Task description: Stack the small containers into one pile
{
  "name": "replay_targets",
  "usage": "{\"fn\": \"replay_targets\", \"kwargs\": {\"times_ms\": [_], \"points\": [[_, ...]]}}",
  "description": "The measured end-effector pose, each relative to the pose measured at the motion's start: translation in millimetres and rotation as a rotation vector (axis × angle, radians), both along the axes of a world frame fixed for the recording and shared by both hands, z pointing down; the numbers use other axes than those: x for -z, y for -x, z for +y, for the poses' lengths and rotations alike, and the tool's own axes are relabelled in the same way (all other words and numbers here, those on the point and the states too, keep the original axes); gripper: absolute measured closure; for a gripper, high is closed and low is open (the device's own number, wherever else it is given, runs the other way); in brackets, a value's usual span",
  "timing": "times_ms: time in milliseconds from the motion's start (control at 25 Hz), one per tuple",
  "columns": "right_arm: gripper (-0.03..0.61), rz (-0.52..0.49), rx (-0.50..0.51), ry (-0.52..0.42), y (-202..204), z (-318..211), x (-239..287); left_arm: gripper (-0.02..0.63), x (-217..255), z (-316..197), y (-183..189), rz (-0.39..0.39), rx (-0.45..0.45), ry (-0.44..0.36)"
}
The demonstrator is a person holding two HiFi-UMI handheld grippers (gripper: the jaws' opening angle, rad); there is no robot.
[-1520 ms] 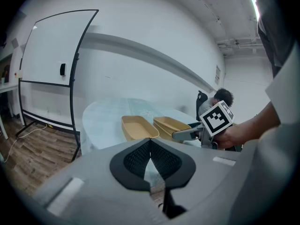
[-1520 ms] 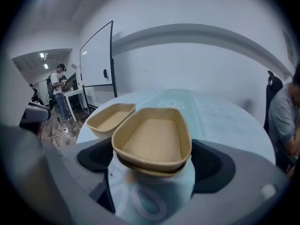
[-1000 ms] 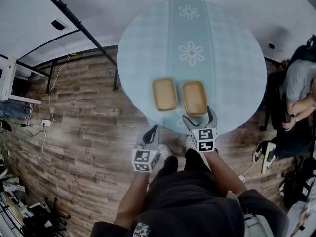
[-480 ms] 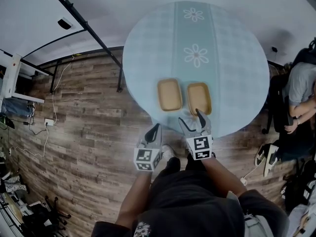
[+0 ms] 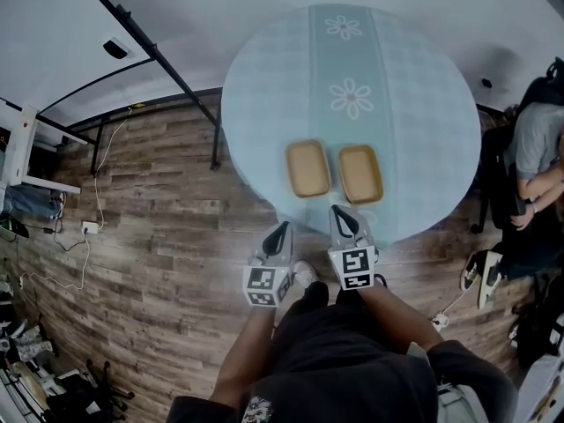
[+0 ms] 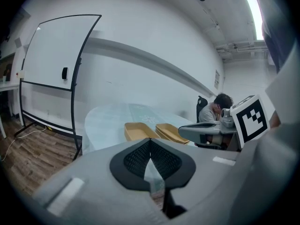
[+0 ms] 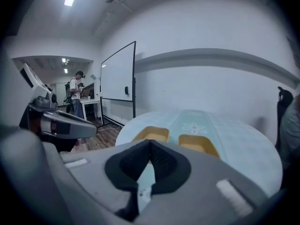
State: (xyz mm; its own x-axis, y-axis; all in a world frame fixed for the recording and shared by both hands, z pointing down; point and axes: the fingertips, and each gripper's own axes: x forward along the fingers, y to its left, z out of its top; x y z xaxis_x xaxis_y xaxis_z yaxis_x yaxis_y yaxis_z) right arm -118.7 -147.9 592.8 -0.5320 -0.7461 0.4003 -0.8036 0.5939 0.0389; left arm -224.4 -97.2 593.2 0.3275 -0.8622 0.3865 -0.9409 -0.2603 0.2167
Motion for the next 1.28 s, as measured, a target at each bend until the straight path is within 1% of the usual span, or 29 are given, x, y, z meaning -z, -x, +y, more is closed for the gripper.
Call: {"fn": "replay_targets", "kwargs": {"times_ms": [200, 320, 360, 480, 600, 680, 880, 960, 1080, 1280], "points": [[0.575, -0.003, -0.009, 0.011, 14.8, 5.4, -8.6, 0.609, -6.2, -0.8, 9.9, 0.022, 0.006, -0.018], [0.574, -0.036, -0.012, 0.008, 22.1, 6.8, -11.9, 0.608, -10.8, 0.3, 17.0, 0.026, 0.015, -0.021], [0.542, -0.045, -0.013, 0.008, 24.9, 6.7, -13.4, 0.609, -13.0, 0.4, 19.0, 0.025, 0.015, -0.018], [0.409, -0.058, -0.029, 0.023, 33.7, 3.9, -21.6, 0.609, -18.9, -1.2, 26.1, 0.024, 0.014, -0.008], [0.307, -0.052, -0.040, 0.049, 41.0, 1.0, -32.6, 0.609, -22.4, -4.3, 32.5, 0.025, 0.015, -0.003], [0.248, -0.054, -0.045, 0.075, 45.1, -2.0, -40.4, 0.609, -24.4, -7.2, 36.1, 0.025, 0.015, -0.001], [0.140, -0.058, -0.067, 0.147, 49.5, -12.7, -64.4, 0.609, -27.7, -12.3, 40.6, 0.023, 0.013, 0.001], [0.104, -0.055, -0.078, 0.174, 50.4, -17.4, -74.5, 0.609, -28.6, -12.9, 41.7, 0.021, 0.016, 0.001], [0.076, -0.046, -0.101, 0.205, 53.0, -28.1, -85.0, 0.609, -29.5, -14.5, 46.9, 0.021, 0.023, 0.005], [0.067, -0.010, -0.135, 0.226, 59.6, -46.8, -93.5, 0.609, -35.4, -13.9, 56.5, 0.021, 0.021, 0.023]]}}
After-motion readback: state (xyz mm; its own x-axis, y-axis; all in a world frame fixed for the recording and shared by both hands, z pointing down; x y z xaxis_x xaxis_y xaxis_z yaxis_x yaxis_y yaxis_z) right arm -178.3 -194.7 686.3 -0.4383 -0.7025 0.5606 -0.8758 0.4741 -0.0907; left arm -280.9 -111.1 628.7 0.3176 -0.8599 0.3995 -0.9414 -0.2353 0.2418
